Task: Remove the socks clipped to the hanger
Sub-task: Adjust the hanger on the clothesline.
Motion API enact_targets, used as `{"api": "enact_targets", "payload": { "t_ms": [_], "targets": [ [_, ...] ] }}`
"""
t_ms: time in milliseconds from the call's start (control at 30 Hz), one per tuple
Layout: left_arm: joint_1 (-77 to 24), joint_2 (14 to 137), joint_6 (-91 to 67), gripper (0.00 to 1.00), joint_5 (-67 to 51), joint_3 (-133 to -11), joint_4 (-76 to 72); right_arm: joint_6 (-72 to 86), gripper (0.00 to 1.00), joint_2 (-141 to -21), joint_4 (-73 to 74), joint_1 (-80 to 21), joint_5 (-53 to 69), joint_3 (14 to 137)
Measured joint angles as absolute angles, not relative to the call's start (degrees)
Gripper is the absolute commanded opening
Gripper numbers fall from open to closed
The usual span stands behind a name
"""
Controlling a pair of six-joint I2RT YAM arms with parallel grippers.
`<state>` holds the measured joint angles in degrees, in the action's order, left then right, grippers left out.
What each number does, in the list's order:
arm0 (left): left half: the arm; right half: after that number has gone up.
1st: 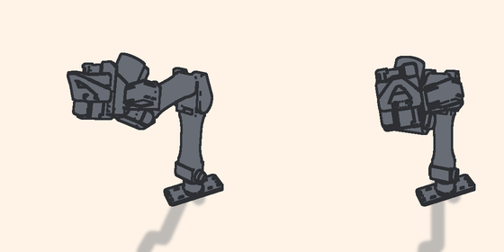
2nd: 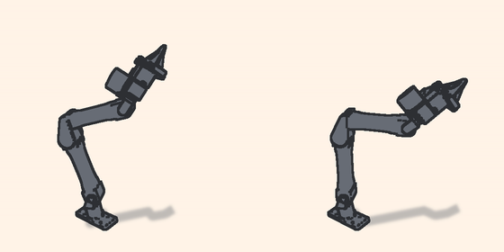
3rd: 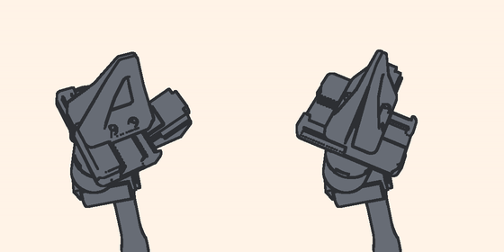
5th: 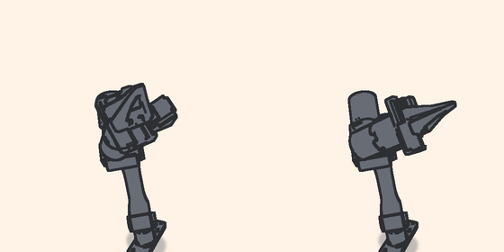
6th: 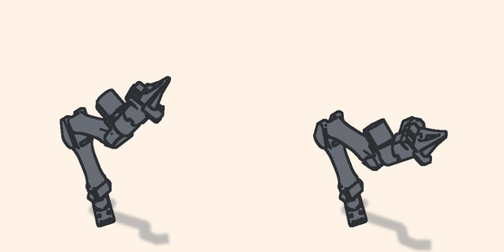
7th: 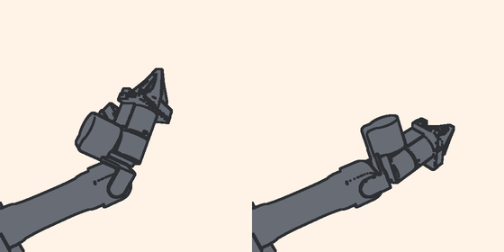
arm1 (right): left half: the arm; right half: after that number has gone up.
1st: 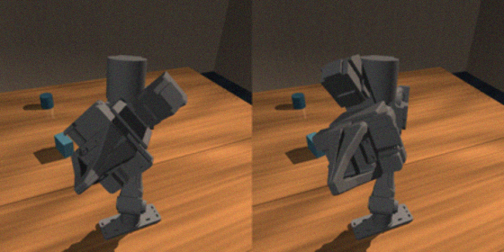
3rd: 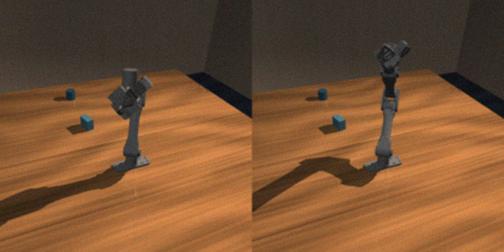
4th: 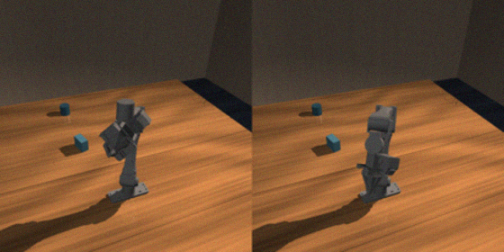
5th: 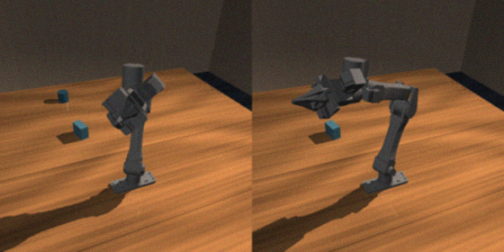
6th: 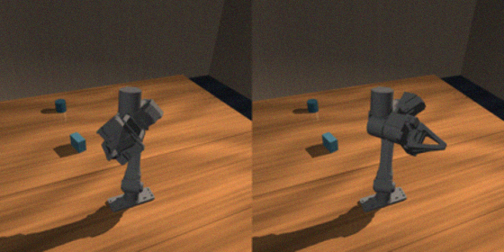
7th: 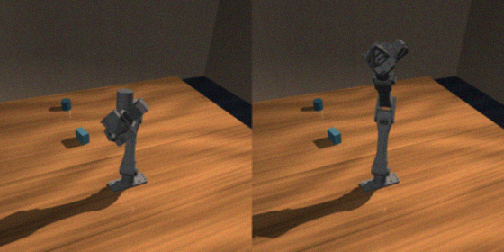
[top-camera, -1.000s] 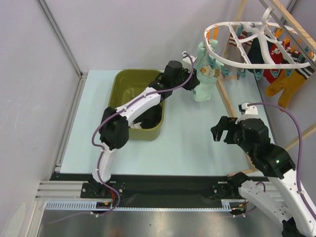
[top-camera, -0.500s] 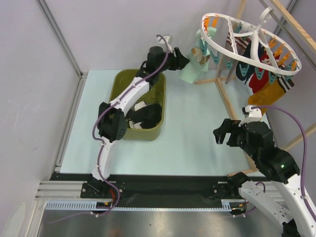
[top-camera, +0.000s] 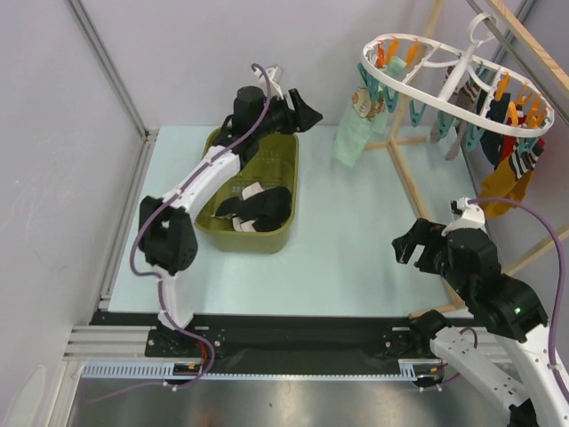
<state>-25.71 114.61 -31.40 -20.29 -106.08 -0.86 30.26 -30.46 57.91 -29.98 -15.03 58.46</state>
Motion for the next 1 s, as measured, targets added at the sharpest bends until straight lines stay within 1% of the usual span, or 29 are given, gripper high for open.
{"api": "enact_targets", "payload": {
  "t_ms": [200, 333, 467, 600, 800, 867, 1000],
  "targets": [
    [-29.0, 98.0, -26.8, 0.73, -21.0, -95.1, -1.3, 32.6, 0.88, -29.4, 60.6, -30.0, -18.1, 58.5],
    [-34.1, 89.9, -23.4, 0.75, -19.6, -93.0, -0.8, 33.7, 0.88, -30.1, 62.8, -30.0, -20.3, 59.3],
    [-42.3, 86.3, -20.9, 0.75, -17.5, -92.8, -0.9, 34.4, 0.88, -31.1, 63.5, -30.0, -21.3, 59.6],
    [-47.8, 86.7, -21.6, 0.75, -17.1, -93.3, -1.8, 34.6, 0.88, -30.2, 63.5, -30.0, -21.1, 59.6],
    [-51.0, 94.9, -24.4, 0.75, -13.9, -101.6, -1.9, 34.5, 0.88, -28.2, 63.1, -30.0, -20.0, 59.0],
    [-52.9, 96.9, -24.1, 0.76, -11.4, -104.1, -1.0, 34.4, 0.88, -27.8, 63.0, -30.0, -19.4, 58.6],
    [-59.4, 101.4, -15.9, 0.79, 0.3, -114.5, 4.4, 33.6, 0.88, -27.4, 62.3, -30.0, -17.6, 58.1]
  ]
}}
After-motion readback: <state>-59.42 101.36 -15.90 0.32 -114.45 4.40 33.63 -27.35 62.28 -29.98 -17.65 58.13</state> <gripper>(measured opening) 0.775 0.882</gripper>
